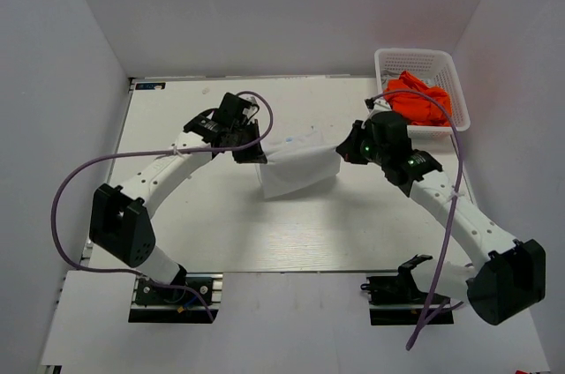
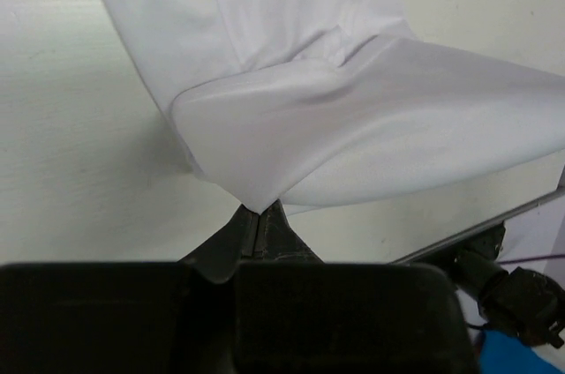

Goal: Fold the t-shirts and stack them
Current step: Fold the long partially folded tshirt into a neat square, then smooth out wrinkles on the folded tshirt

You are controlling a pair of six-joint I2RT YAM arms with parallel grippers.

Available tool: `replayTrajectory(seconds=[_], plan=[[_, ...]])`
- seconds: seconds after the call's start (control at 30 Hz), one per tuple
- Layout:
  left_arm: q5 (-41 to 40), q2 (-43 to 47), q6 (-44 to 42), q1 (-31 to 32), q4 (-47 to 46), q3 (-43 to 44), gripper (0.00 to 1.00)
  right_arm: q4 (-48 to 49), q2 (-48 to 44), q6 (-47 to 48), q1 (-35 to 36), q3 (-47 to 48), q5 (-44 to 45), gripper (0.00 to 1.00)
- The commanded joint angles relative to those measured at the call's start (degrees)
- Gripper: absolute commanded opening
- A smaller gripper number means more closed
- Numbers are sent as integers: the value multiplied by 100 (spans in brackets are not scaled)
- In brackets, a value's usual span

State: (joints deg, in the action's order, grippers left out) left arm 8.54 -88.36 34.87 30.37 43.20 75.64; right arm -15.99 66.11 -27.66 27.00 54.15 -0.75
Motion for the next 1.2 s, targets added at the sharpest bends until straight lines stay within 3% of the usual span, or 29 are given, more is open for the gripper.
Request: replayTrajectory(seconds=[0.0,0.53,0.7,1.0,1.07,1.1,1.13,1.17], plan=[[-528,-136,90,-93,-110,408,0,412,191,103,-116,438,418,0],[-906,-2026,468,-707,75,1927,0,712,3151,349,-705,2352,-496,0],[-977,-2501,529,-831,22,2349,0,562,4067,542,-802,3232,-1294,0],[-827,-3328,512,-1112,-768,2876,2,807,5403,323,-934,4138,-1120,0],[-958,-3494,512,-1112,-769,3009,16,1235,5790,401,-960,4418,-1312,0],[-1124,-3495,512,-1164,-839,3114,26,1273,5895,428,-969,4568,-1452,9],[-1126,-3574,512,-1217,-840,3202,83,1256,6149,533,-995,4743,-1776,23],[-1178,-3653,512,-1218,-840,3455,100,1012,6369,560,-1013,5345,-1901,52]])
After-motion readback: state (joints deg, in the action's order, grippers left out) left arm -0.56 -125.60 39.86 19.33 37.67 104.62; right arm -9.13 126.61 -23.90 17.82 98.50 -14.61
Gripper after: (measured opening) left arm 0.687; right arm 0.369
